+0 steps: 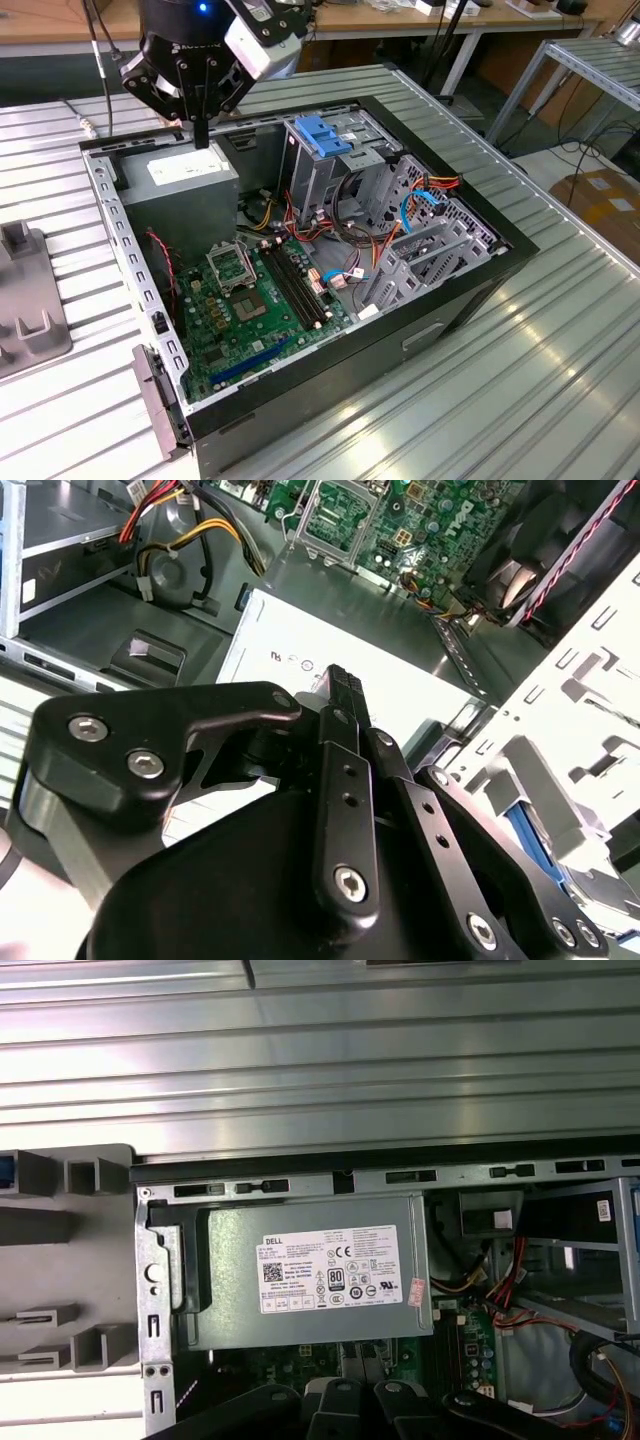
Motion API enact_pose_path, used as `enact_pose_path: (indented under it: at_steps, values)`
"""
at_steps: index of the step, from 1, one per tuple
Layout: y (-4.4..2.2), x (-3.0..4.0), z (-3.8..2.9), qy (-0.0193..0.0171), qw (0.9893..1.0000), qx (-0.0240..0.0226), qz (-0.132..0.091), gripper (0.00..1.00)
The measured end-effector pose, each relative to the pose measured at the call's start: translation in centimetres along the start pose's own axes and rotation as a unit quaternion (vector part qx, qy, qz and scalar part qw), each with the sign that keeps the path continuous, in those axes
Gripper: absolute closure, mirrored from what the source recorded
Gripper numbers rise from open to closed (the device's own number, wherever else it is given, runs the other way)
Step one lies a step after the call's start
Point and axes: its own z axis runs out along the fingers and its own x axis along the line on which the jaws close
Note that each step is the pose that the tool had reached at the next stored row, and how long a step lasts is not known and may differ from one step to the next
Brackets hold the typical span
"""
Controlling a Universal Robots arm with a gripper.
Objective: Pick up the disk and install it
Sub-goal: 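Reach for the disk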
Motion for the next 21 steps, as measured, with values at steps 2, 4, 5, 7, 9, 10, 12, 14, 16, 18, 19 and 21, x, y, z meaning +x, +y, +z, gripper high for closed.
enact_pose_path:
  at_steps: [2, 4, 5, 7, 9, 10, 12, 14, 16, 18, 19, 21]
  values:
    - [0.00, 0.04, 0.00, 0.0000, 1.0000, 0.0000, 0.000, 0.90]
    - [-0.01, 0.10, 0.00, 0.0000, 1.0000, 0.0000, 0.000, 0.90]
    - [-0.01, 0.13, 0.00, 0.0000, 1.0000, 0.0000, 0.000, 0.90]
    - [-0.01, 0.19, -0.01, 0.0000, 1.0000, 0.0000, 0.000, 0.90]
    - [-0.02, 0.24, -0.01, 0.0000, 1.0000, 0.0000, 0.000, 0.90]
    - [-0.02, 0.26, -0.01, 0.0000, 1.0000, 0.0000, 0.000, 0.90]
    - [-0.02, 0.31, -0.01, 0.0000, 1.0000, 0.0000, 0.000, 0.90]
    - [-0.03, 0.36, -0.01, 0.0000, 1.0000, 0.0000, 0.000, 0.90]
    - [-0.03, 0.42, -0.01, 0.0000, 1.0000, 0.0000, 0.000, 0.90]
    - [-0.03, 0.46, -0.01, 0.0000, 1.0000, 0.0000, 0.000, 0.90]
    - [-0.04, 0.48, -0.01, 0.0000, 1.0000, 0.0000, 0.000, 0.90]
    - [-0.04, 0.53, -0.02, 0.0000, 1.0000, 0.0000, 0.000, 0.90]
